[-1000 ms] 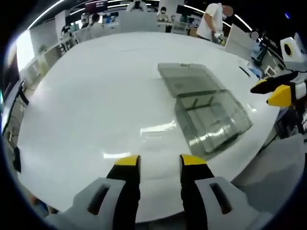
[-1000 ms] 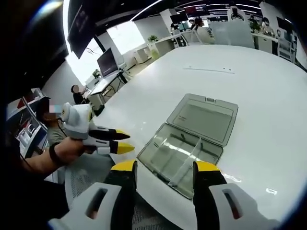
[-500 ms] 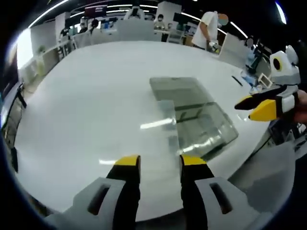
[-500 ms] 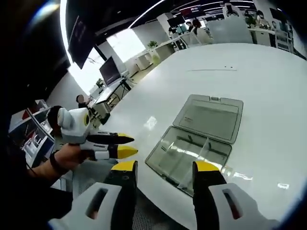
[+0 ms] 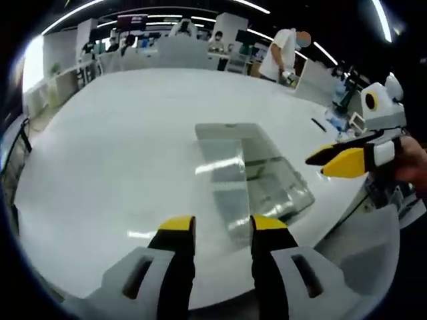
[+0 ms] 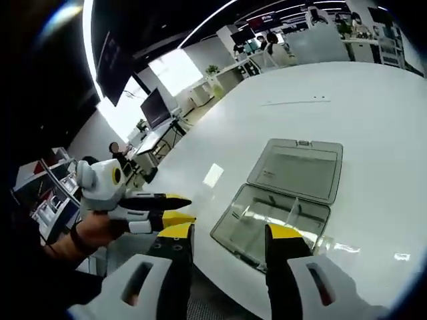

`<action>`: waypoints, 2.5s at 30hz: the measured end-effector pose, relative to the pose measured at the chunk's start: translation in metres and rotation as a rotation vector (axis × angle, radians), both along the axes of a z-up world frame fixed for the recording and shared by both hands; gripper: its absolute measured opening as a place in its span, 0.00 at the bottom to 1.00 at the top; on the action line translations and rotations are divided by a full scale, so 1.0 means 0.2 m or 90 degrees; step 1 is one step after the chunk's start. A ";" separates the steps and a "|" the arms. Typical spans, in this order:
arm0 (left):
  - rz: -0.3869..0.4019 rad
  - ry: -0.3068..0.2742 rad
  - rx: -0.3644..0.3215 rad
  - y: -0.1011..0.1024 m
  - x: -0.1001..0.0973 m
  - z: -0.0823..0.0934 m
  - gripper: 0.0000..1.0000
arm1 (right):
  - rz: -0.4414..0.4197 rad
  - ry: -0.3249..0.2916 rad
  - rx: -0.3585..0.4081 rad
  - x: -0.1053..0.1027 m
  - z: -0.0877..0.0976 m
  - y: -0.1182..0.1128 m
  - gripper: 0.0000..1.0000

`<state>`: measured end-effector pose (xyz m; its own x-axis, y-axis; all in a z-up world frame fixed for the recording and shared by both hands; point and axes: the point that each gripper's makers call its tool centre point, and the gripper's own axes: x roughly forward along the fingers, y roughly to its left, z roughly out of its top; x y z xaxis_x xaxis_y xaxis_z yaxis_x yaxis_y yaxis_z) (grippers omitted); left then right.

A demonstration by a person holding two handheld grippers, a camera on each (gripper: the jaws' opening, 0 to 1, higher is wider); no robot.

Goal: Insert the divider into the dual guide fixture by aligning both edges with the guide slots and pushing it downward to the bottom, including one-sided entry, uneven engagement, binding, and posture correction.

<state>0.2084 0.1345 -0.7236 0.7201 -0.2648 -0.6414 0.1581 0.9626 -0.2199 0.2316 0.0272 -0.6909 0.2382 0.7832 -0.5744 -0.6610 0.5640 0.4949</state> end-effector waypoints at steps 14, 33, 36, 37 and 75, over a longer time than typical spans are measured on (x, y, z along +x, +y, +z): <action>-0.038 -0.037 -0.021 -0.13 0.04 0.06 0.30 | 0.010 0.003 0.015 -0.02 0.01 0.05 0.36; -0.080 -0.080 -0.058 -0.26 0.04 0.12 0.30 | 0.010 -0.008 0.036 -0.02 0.04 0.08 0.26; -0.085 -0.087 -0.063 -0.27 0.05 0.12 0.30 | 0.017 -0.009 0.035 -0.02 0.04 0.08 0.24; -0.088 -0.093 -0.067 -0.28 0.05 0.13 0.30 | 0.016 -0.010 0.036 -0.02 0.04 0.09 0.23; -0.070 -0.140 -0.146 -0.35 0.07 0.23 0.30 | -0.045 0.001 0.116 0.04 0.13 0.11 0.02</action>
